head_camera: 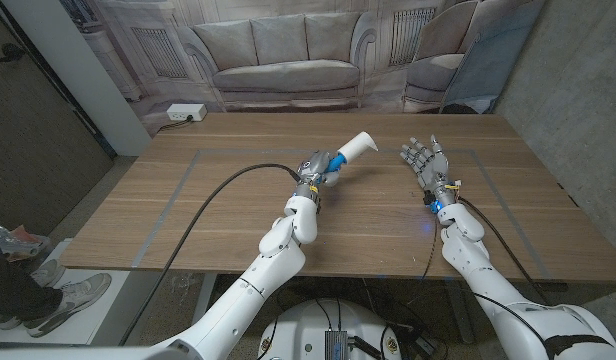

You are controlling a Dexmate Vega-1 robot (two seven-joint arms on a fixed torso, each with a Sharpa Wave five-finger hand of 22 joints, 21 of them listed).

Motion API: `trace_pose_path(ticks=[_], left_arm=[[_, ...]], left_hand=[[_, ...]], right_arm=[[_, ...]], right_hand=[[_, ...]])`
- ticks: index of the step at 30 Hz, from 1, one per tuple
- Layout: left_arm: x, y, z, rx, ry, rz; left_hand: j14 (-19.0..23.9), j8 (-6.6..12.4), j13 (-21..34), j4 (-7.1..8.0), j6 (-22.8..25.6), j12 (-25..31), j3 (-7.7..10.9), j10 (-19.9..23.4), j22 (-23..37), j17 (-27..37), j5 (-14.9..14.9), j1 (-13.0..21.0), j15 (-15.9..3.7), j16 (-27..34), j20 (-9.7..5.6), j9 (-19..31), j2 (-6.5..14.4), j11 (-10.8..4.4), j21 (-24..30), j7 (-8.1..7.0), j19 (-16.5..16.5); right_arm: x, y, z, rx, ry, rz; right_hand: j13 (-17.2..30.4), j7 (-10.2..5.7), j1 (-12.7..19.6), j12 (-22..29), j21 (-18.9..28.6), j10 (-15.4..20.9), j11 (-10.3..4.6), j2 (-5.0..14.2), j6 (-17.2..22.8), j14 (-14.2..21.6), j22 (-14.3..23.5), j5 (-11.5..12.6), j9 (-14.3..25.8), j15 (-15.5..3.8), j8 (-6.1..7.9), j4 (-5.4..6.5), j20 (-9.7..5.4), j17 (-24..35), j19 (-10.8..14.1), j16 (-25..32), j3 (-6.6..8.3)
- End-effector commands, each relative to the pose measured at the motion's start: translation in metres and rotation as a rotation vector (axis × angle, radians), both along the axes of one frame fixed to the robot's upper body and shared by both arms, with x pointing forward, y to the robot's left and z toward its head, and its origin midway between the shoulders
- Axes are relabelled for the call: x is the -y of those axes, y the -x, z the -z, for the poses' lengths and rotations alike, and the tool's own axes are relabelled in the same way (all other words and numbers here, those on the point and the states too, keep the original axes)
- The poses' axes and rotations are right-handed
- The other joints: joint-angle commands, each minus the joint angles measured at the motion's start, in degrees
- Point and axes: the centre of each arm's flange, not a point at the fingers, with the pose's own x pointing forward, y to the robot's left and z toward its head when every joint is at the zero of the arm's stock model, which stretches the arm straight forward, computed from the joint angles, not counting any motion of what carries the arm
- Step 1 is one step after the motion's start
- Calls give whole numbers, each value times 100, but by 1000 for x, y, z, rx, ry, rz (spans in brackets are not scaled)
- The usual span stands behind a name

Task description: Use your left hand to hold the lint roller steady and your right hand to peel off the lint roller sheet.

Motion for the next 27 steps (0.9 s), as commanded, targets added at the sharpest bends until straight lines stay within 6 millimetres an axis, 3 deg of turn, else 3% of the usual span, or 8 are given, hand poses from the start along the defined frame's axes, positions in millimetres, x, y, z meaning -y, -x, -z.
trace_pose_path(ticks=[1,4,7,11,18,22,27], left_arm=[[-22,3,-2,94,391,146],[-32,-2,-1,60,470,197],[-38,-6,-3,43,478,209],[-42,-6,-7,6,477,198],[-45,-7,-16,-20,433,190],[-43,-9,-16,-51,424,180],[-44,-10,-15,-56,436,206]], left_hand=[[-4,43,78,16,50,55,-37,50,15,54,29,60,-12,27,-63,61,-13,-112,52,-29,-50],[-14,55,130,24,43,85,-56,41,15,93,34,60,-10,24,-61,110,-20,-111,76,-50,-75],[-25,74,196,54,31,119,-89,20,19,146,39,37,-8,19,-53,173,-21,-208,109,-133,-114],[-24,111,257,108,59,146,-132,7,30,206,40,-15,-5,23,-46,234,-8,-282,151,-244,-144],[9,149,329,127,67,188,-177,38,42,292,41,-43,-11,56,-50,308,-19,-304,229,-247,-130],[18,170,372,123,98,213,-196,67,45,345,42,-44,-11,71,-52,333,-30,-299,276,-264,-126],[36,178,424,111,135,237,-215,92,47,408,42,-37,-10,93,-58,337,-45,-319,333,-264,-129]], right_arm=[[-10,21,-18,40,84,7],[-11,27,-22,27,136,37],[-12,32,-26,10,177,58],[-13,38,-35,0,243,82],[-15,49,-62,56,325,74],[-18,54,-83,154,339,40],[-24,64,-99,163,413,79]], right_hand=[[21,-5,-22,-13,-23,22,-24,-11,29,50,25,27,11,7,8,16,-1,18,30,-14,12],[20,-15,4,-20,-31,13,-30,-12,22,49,23,29,10,7,2,-3,2,16,27,-19,24],[20,-22,59,-28,-41,12,-35,-35,20,113,21,27,9,27,-4,-48,15,12,44,-3,40],[25,21,230,12,-40,189,-50,-149,88,415,24,2,6,71,-1,-212,85,14,195,66,73],[36,91,450,74,-20,435,-59,-221,303,723,39,-18,9,44,54,-405,130,26,390,114,133],[42,100,706,19,-60,361,-51,-259,316,608,42,-37,13,-57,42,-603,-18,29,392,25,210],[46,112,977,30,-80,447,-95,-222,431,716,46,-42,16,-169,67,-773,-77,28,434,38,313]])
